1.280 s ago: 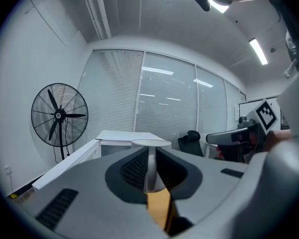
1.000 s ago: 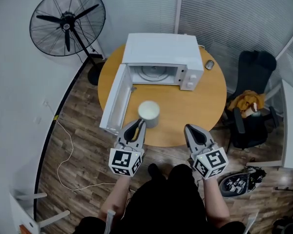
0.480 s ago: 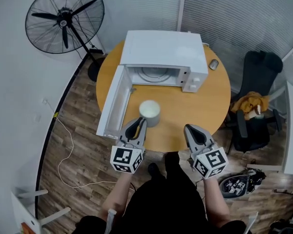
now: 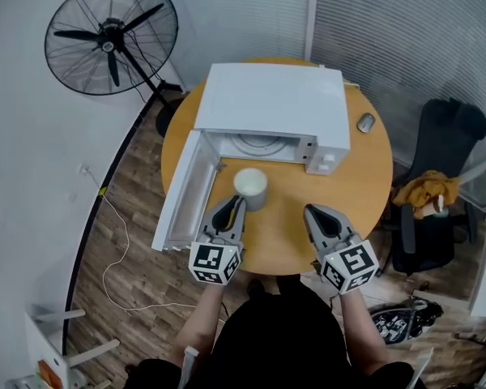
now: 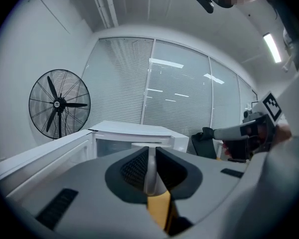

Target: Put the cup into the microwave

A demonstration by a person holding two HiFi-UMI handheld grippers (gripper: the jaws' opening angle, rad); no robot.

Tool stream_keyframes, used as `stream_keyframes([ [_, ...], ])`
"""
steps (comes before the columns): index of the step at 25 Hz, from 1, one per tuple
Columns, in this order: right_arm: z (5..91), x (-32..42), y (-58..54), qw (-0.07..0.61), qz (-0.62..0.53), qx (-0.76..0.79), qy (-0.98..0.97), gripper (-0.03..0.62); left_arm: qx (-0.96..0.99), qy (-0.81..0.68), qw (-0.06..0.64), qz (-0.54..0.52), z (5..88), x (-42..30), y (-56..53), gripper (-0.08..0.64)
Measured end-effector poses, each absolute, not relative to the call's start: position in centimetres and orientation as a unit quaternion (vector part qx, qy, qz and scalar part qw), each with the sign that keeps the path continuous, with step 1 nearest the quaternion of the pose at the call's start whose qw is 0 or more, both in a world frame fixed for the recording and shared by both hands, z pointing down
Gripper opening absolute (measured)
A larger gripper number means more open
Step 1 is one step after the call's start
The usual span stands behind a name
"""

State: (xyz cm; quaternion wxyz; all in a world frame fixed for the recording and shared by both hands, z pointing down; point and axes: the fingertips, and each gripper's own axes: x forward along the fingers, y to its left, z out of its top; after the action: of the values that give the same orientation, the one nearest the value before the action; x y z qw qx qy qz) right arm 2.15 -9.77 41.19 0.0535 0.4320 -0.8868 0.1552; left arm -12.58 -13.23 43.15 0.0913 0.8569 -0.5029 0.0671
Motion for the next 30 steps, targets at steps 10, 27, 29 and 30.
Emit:
stream_keyframes([
  [10, 44.1, 3.7, -14.0, 0.069, 0.171, 0.385, -0.904, 0.009, 0.832, -0.544, 0.08, 0.072, 45.0, -11.5, -18.2, 0.041],
  [27, 48.8, 2.9, -15.9, 0.109, 0.2, 0.368, -0.901, 0.009, 0.834, -0.54, 0.065, 0.094, 51.6, -12.6, -25.8, 0.041],
  [29, 49.3, 2.7, -16.0, 0.115, 0.203, 0.368, -0.9, 0.01, 0.836, -0.536, 0.065, 0.096, 52.3, -12.5, -26.7, 0.041],
  [30, 49.5, 2.7, -16.1, 0.117, 0.205, 0.369, -0.899, 0.01, 0.838, -0.533, 0.065, 0.097, 52.7, -12.4, -27.1, 0.041],
])
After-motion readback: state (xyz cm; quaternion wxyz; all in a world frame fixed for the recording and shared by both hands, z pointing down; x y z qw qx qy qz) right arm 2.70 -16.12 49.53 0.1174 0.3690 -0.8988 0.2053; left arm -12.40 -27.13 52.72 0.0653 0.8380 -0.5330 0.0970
